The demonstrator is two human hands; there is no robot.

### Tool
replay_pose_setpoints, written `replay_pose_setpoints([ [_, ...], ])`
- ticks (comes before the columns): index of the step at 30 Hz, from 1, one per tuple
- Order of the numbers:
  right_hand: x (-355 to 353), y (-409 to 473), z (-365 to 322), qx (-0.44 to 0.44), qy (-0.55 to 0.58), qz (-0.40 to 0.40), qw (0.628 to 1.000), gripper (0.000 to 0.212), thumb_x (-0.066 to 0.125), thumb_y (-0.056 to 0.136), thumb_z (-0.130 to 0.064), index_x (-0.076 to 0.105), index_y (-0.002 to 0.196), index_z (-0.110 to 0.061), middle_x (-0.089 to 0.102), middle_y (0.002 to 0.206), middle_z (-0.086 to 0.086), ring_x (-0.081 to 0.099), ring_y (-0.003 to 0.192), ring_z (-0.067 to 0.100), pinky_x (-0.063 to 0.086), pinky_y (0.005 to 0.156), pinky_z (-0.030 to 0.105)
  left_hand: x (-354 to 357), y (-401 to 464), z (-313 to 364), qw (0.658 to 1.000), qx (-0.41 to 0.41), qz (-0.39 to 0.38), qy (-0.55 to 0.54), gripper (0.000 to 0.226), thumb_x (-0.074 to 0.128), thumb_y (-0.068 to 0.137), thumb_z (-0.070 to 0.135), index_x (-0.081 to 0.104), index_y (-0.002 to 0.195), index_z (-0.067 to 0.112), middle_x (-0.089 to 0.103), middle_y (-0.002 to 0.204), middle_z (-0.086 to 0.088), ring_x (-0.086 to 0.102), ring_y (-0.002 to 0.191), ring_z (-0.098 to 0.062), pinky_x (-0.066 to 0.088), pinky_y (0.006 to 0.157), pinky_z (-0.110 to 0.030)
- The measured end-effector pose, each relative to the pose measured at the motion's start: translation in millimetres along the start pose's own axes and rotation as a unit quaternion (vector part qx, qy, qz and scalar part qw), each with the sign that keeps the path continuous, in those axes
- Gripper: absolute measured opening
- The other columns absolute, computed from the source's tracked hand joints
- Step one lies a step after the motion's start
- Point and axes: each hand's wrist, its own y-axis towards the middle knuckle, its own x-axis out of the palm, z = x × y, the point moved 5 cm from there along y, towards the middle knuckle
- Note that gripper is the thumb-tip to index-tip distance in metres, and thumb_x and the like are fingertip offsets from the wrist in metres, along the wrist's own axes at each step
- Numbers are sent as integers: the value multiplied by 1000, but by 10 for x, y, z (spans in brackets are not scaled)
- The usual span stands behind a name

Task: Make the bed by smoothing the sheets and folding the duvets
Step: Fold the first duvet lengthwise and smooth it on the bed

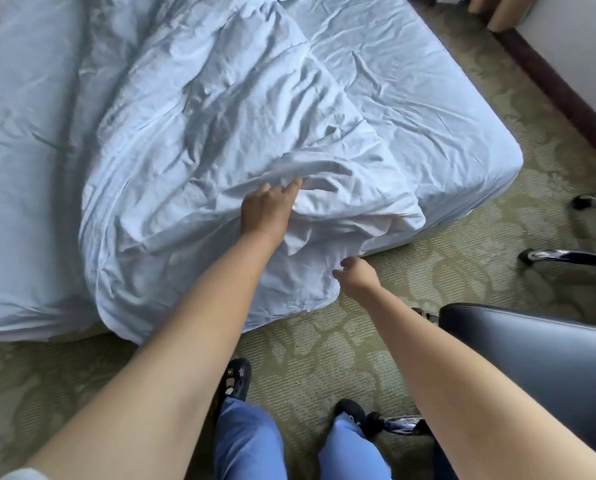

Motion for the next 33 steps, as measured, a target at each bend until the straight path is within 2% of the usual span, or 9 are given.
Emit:
replay_pose_setpoints([
  [4, 298, 318, 152, 28, 36, -14, 999, 60, 58, 93, -26, 35, 145, -5, 50, 138, 14, 57, 113, 28, 44, 80, 29, 409, 230, -81, 1000, 6, -14, -12, 53, 32, 97, 7, 29, 148, 23, 52, 133, -8, 50, 116, -33, 44, 85, -41],
  [9, 431, 777, 211, 38, 219, 45, 974, 85, 73, 82, -22, 24, 148, -4, 40, 144, 12, 41, 131, 31, 41, 102, 38, 702, 505, -147, 992, 61, 113, 17, 54, 32, 74, 14, 70, 111, 15, 68, 77, -7, 64, 59, -27, 47, 42, -27],
  [11, 506, 909, 198, 59, 312, 26, 948, 80, 75, 81, -15, 30, 146, -3, 47, 134, 7, 46, 126, 27, 42, 92, 31, 842, 565, -155, 991, 74, 103, 47, 52, 34, 72, 15, 73, 107, 20, 67, 72, -3, 62, 55, -23, 44, 39, -23],
  [14, 672, 905, 151, 78, 300, -70, 948, 58, 79, 77, -18, 54, 128, -1, 59, 126, 11, 56, 114, 27, 46, 90, 35, 946, 617, -139, 994, 76, 62, 37, 49, 37, 74, 15, 72, 107, 21, 67, 72, -2, 61, 55, -22, 44, 39, -24],
  [17, 703, 736, 145, 72, 239, -104, 963, 57, 75, 81, -20, 51, 130, -3, 59, 125, 10, 54, 117, 29, 45, 99, 41, 859, 528, -148, 995, 63, 68, 41, 51, 36, 78, 15, 68, 118, 19, 69, 84, -7, 64, 62, -28, 48, 44, -28],
  [20, 468, 465, 26, 30, 114, -66, 991, 37, 56, 94, -24, 55, 123, 0, 60, 120, 17, 56, 111, 34, 46, 91, 38, 676, 433, -137, 997, 63, -34, 14, 56, 35, 95, 11, 31, 148, 26, 53, 129, -6, 61, 100, -33, 49, 74, -39],
  [23, 39, 178, -252, -12, 85, 36, 996, 35, 50, 96, -27, 58, 110, 3, 63, 112, 25, 60, 103, 39, 45, 76, 34, 353, 223, -119, 993, 86, -74, 12, 55, 39, 96, 10, 32, 147, 28, 56, 130, -2, 58, 108, -32, 47, 83, -39],
  [29, -1255, -454, -1496, -103, 126, 163, 973, 41, 52, 95, -23, 50, 131, -2, 55, 131, 18, 49, 125, 35, 38, 93, 33, -927, -84, -269, 991, 66, 107, -52, 27, 79, 62, -1, 64, 84, 6, 62, 62, -15, 61, 50, -35, 48, 42, -35],
  [33, -1620, -742, -1974, -147, 159, 233, 948, 40, 56, 92, -28, 54, 126, -9, 57, 128, 16, 53, 118, 34, 41, 86, 32, -1727, -129, -391, 968, 52, 237, -63, 16, 51, 67, -1, 62, 75, 6, 57, 54, -13, 57, 42, -32, 42, 36, -28],
])
